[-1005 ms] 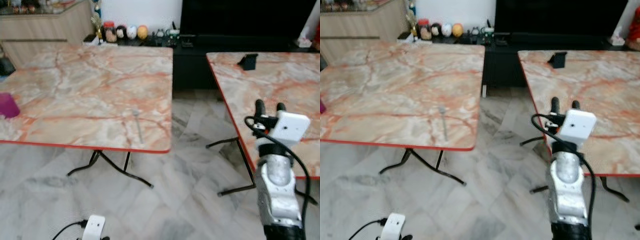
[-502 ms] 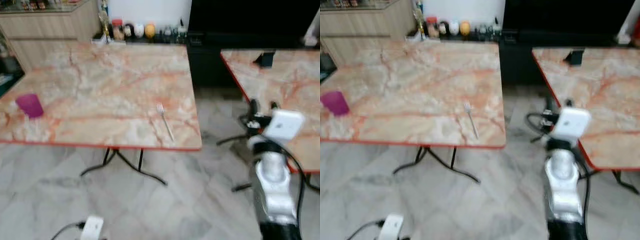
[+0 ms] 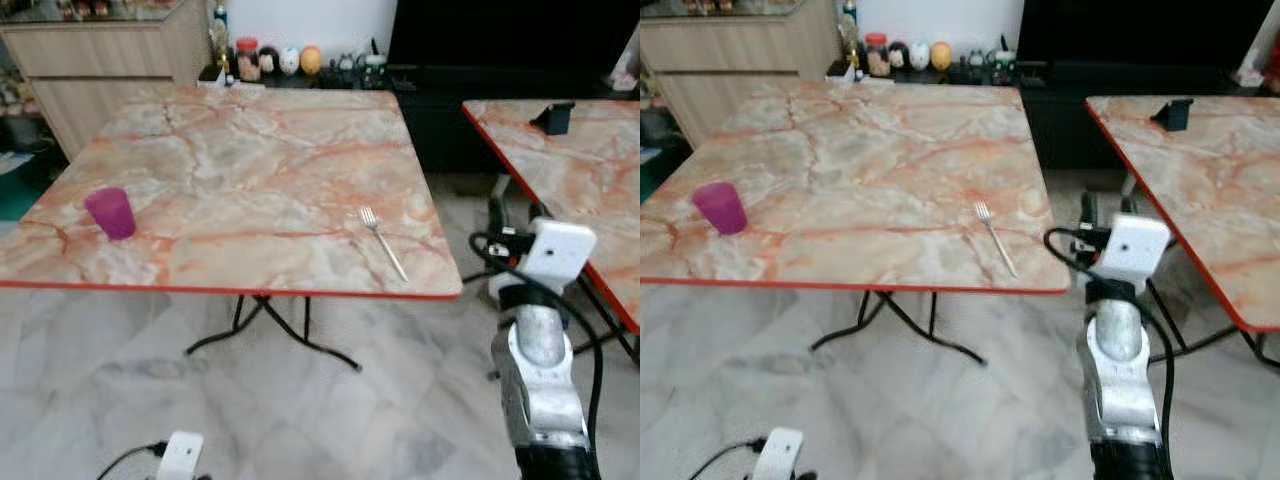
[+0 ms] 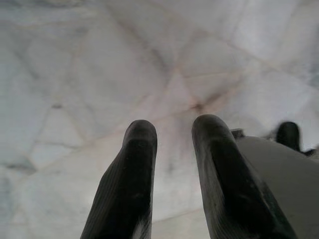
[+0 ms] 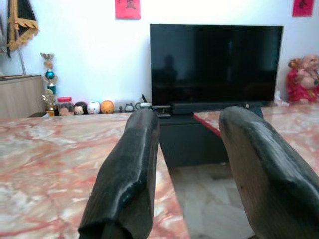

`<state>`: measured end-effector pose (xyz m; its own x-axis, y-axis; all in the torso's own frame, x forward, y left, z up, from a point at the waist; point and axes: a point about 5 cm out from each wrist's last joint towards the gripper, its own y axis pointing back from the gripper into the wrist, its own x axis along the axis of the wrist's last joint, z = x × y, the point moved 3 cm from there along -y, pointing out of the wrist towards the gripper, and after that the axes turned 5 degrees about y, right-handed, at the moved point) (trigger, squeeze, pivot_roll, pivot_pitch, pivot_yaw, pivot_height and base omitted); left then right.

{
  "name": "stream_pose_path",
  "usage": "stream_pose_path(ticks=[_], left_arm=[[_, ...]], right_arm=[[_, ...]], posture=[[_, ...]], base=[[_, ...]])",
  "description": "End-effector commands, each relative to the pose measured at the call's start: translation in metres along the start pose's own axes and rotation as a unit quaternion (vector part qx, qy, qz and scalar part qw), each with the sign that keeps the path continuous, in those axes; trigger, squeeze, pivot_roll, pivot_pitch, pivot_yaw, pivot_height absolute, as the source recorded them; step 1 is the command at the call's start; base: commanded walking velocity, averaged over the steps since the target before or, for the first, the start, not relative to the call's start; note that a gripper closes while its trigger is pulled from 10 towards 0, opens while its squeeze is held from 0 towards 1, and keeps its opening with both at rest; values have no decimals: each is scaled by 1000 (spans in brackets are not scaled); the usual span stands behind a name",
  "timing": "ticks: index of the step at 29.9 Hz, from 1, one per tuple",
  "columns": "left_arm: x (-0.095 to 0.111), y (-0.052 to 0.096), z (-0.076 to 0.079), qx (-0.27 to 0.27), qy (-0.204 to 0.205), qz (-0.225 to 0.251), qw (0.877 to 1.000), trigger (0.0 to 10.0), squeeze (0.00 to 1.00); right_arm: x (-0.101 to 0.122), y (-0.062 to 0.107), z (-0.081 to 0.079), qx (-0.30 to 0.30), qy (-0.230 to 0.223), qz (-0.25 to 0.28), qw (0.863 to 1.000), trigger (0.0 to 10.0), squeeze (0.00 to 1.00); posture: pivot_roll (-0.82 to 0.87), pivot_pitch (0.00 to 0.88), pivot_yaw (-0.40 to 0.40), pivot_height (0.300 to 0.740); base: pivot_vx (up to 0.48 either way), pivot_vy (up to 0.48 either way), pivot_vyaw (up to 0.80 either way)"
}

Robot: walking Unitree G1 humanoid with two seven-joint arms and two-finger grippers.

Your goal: Setting the table

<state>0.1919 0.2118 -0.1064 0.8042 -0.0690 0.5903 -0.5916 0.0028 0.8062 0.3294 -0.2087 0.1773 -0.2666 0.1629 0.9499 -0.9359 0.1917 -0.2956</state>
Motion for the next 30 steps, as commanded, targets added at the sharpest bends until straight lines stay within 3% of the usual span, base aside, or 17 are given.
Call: stream_pose_path(ticks=[1, 16, 18, 24, 30], left_arm=[[-3, -1, 10, -7, -3, -10, 1000, 10000, 0], [11, -7, 36, -24, 6, 9, 1000, 10000, 0], [13, -7, 36, -23, 4, 10, 1000, 10000, 0], [16, -8, 38, -22, 3, 12, 1000, 10000, 0], [14, -8, 37, -22, -1, 9, 1000, 10000, 0]], right_arm=[[0, 0, 8, -12, 0, -1, 1000, 10000, 0], [-14, 6, 18, -30, -22, -27, 999, 10000, 0], [-13, 7, 20, -37, -42, -24, 998, 10000, 0], [-16, 9, 24, -44, -46, -30, 998, 10000, 0], [-20, 9, 24, -43, -61, -37, 997, 10000, 0]], posture=[[23, 0, -1, 740], [21, 0, -10, 740], [21, 0, -10, 740], [18, 0, -10, 740], [18, 0, -10, 740]], base=[[0, 296, 0], [0, 20, 0], [122, 0, 400], [231, 0, 675], [300, 0, 0]])
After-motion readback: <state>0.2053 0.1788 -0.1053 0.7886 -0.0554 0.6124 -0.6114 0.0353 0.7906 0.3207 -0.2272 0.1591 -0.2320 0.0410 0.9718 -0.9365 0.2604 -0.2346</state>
